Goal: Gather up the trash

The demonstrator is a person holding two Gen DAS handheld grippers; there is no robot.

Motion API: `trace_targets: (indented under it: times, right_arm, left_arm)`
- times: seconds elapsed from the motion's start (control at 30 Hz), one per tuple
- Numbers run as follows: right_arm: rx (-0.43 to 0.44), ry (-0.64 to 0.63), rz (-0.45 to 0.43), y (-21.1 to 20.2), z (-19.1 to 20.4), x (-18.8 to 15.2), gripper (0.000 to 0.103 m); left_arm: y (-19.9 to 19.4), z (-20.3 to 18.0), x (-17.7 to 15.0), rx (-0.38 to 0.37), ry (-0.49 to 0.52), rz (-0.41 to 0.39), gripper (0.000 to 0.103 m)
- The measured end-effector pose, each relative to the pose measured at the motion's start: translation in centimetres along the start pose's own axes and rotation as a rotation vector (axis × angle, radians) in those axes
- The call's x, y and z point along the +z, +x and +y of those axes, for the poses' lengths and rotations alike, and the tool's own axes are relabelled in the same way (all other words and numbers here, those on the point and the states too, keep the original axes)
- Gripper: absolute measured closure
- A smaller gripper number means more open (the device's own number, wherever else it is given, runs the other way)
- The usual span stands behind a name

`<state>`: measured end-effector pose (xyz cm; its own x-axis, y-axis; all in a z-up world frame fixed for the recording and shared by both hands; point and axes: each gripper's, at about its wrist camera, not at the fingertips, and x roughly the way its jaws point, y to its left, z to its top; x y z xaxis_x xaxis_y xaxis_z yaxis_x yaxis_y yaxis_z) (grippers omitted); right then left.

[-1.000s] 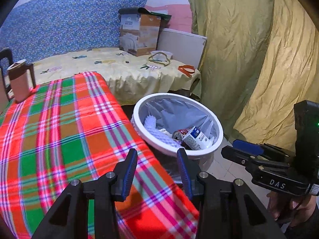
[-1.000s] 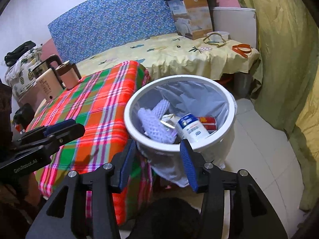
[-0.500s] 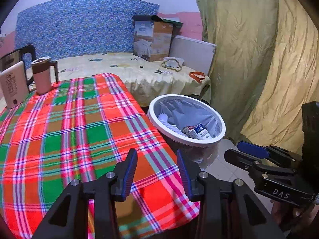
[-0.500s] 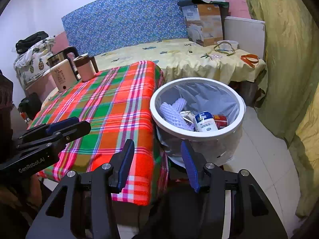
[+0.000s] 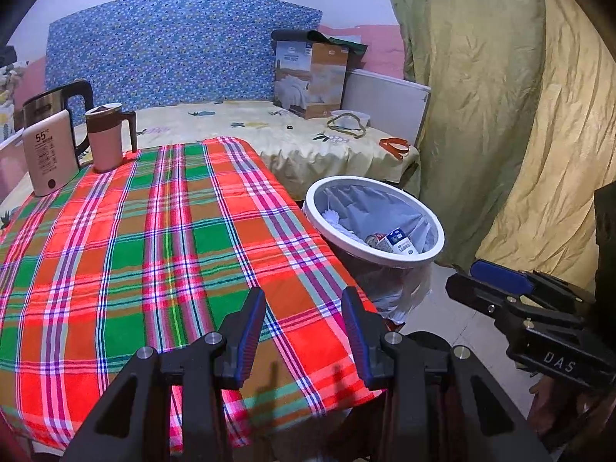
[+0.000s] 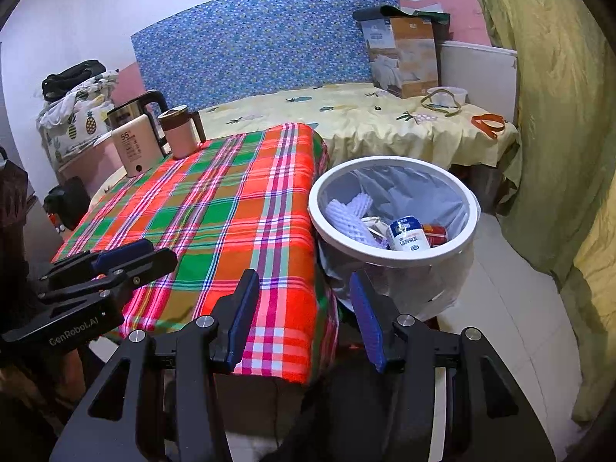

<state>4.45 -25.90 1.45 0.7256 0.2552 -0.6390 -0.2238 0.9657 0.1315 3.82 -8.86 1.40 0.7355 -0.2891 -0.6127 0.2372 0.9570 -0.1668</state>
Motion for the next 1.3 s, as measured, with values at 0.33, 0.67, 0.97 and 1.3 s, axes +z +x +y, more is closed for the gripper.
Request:
trace_targets:
  times: [0.33, 0.67, 0.97, 1.3]
  right_arm:
    - [0.001, 0.001, -0.001, -0.05, 0.04, -0.09, 0.052]
    - [0.001, 0.003, -0.002, -0.11, 0.09, -0.12, 0.052]
    - [0.003, 0.004, 0.000, -0.13, 0.17, -0.10, 0.052]
    - [0.004, 0.003, -0.002, -0.09, 0.37, -0.12, 0.052]
  left_arm:
    - [-0.03, -0.12, -0.14, 0.006, 0.005, 0.002, 0.062]
    - [-0.02, -0.24, -0.15, 0.010, 0.006, 0.004, 0.062]
    - [-0.07, -0.48, -0.26, 0.017, 0.018, 0.005, 0.062]
    - [-0.16, -0.45, -0.21, 0.020, 0.016, 0.002, 0.062]
